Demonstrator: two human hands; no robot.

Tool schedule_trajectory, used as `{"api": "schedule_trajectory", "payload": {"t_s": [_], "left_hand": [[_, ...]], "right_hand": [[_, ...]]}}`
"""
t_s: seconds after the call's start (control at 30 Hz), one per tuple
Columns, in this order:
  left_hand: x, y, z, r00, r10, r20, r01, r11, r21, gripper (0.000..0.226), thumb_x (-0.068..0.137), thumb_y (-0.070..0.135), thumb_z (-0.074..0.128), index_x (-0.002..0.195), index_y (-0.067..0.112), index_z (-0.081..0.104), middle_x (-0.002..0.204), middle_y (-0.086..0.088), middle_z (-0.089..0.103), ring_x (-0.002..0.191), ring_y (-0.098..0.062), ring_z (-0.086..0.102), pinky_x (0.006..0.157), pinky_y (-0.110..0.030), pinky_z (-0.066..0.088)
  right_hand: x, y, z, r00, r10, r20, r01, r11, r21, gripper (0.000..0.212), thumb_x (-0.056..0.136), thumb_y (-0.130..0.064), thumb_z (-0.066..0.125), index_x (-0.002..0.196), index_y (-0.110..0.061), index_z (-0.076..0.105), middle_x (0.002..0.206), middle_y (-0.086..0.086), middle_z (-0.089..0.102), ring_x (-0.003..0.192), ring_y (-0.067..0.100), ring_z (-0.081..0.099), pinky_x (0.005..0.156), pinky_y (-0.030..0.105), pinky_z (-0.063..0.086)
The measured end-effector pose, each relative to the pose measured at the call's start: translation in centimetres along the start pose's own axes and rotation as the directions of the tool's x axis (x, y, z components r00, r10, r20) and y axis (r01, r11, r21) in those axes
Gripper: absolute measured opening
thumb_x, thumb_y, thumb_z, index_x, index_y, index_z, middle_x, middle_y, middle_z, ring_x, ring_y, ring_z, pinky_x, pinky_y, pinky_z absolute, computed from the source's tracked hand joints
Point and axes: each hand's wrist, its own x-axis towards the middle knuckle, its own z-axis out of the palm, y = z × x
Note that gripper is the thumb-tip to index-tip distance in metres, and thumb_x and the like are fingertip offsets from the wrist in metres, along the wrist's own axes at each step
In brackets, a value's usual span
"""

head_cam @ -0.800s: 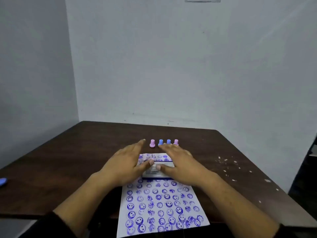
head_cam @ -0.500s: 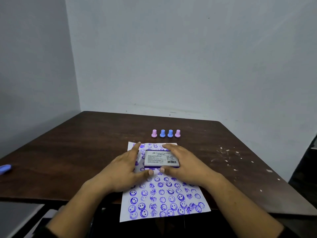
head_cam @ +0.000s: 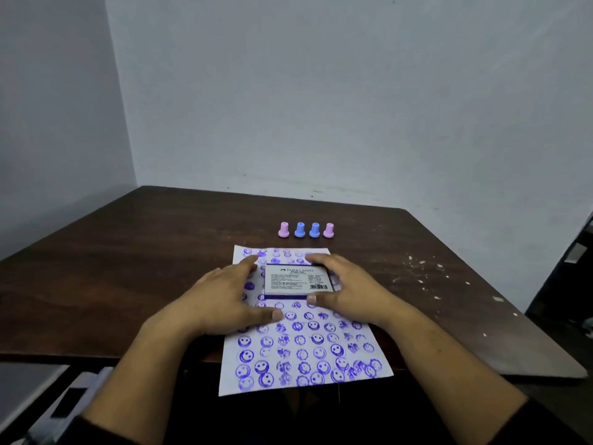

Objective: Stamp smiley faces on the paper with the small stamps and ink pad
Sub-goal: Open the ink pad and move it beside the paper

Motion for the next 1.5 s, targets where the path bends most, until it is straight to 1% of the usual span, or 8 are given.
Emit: {"api": "schedule_trajectory", "payload": {"t_s": [0.13,0.33,0.53,0.63,0.87,1.07,1.43,1.5], "left_hand": [[0.4,0.4,0.1,0.999,0.009,-0.037,-0.008,1.000,0.015,0.126,0.052,0.095,0.057,0.156,0.031,0.024,0.151,0.009,0.046,0.131,-0.017,0.047,0.109,-0.038,0.036],[0.7,0.2,0.6,0.989,0.094,-0.111,-0.085,0.993,0.081,0.084,0.073,0.083,0.055,0.140,0.034,0.045,0.133,0.013,0.058,0.120,-0.010,0.051,0.100,-0.034,0.037],[0.8,-0.2,0.6,0.992,0.088,-0.091,-0.082,0.994,0.069,0.099,0.071,0.085,0.053,0.151,0.030,0.034,0.147,0.009,0.051,0.130,-0.013,0.048,0.109,-0.037,0.035],[0.7,-0.2,0.6,0.994,0.072,-0.083,-0.072,0.997,0.012,0.113,0.066,0.089,0.057,0.157,0.032,0.021,0.151,0.008,0.047,0.130,-0.015,0.051,0.110,-0.040,0.037],[0.9,-0.5,0.5,0.985,0.140,-0.101,-0.136,0.990,0.044,0.076,0.071,0.086,0.052,0.132,0.040,0.050,0.123,0.018,0.060,0.112,-0.007,0.054,0.098,-0.036,0.042],[1.4,-0.9,0.9,0.988,0.127,-0.086,-0.117,0.987,0.110,0.090,0.067,0.093,0.041,0.130,0.030,0.054,0.125,0.012,0.059,0.116,-0.011,0.052,0.100,-0.036,0.039],[1.5,-1.0,1.1,0.987,0.127,-0.095,-0.115,0.986,0.118,0.103,0.065,0.095,0.038,0.140,0.026,0.053,0.140,0.008,0.056,0.128,-0.012,0.048,0.108,-0.036,0.036],[1.5,-1.0,1.1,0.988,0.122,-0.093,-0.111,0.987,0.115,0.105,0.064,0.096,0.037,0.141,0.027,0.052,0.141,0.008,0.055,0.129,-0.012,0.047,0.109,-0.036,0.035]], "right_hand": [[-0.2,-0.1,-0.3,1.000,-0.011,-0.009,0.012,0.997,0.077,0.083,0.077,-0.037,0.094,0.150,-0.035,0.055,0.144,-0.016,0.058,0.131,0.004,0.057,0.113,0.025,0.044],[-0.4,-0.5,-0.7,1.000,0.009,0.003,-0.009,0.988,0.155,0.076,0.074,-0.034,0.097,0.142,-0.038,0.062,0.134,-0.022,0.064,0.120,-0.005,0.062,0.102,0.017,0.047],[-0.6,-0.1,-1.2,1.000,-0.010,0.016,0.005,0.960,0.281,0.054,0.084,-0.036,0.089,0.134,-0.033,0.069,0.132,-0.016,0.070,0.121,0.000,0.065,0.106,0.023,0.049],[-0.3,0.1,-1.0,0.998,0.003,-0.058,0.020,0.919,0.393,0.036,0.094,-0.037,0.079,0.128,-0.027,0.073,0.118,-0.012,0.075,0.107,-0.001,0.069,0.095,0.021,0.050],[0.2,0.4,-0.8,0.971,0.085,-0.223,0.024,0.896,0.444,0.022,0.106,-0.041,0.061,0.118,-0.026,0.070,0.106,-0.010,0.081,0.096,0.006,0.076,0.082,0.022,0.056],[0.9,0.9,-0.4,0.940,0.161,-0.302,-0.020,0.906,0.422,0.006,0.104,-0.024,0.068,0.101,-0.022,0.062,0.084,-0.006,0.081,0.074,0.003,0.077,0.062,0.009,0.050],[0.5,0.7,-0.6,0.963,0.109,-0.245,-0.031,0.953,0.302,0.018,0.105,-0.023,0.066,0.107,-0.035,0.079,0.100,-0.023,0.080,0.093,-0.005,0.072,0.073,0.009,0.051],[0.4,0.6,-0.6,0.964,0.111,-0.243,-0.032,0.951,0.307,0.020,0.107,-0.026,0.061,0.109,-0.029,0.081,0.102,-0.023,0.080,0.096,-0.003,0.073,0.079,0.017,0.055]]}}
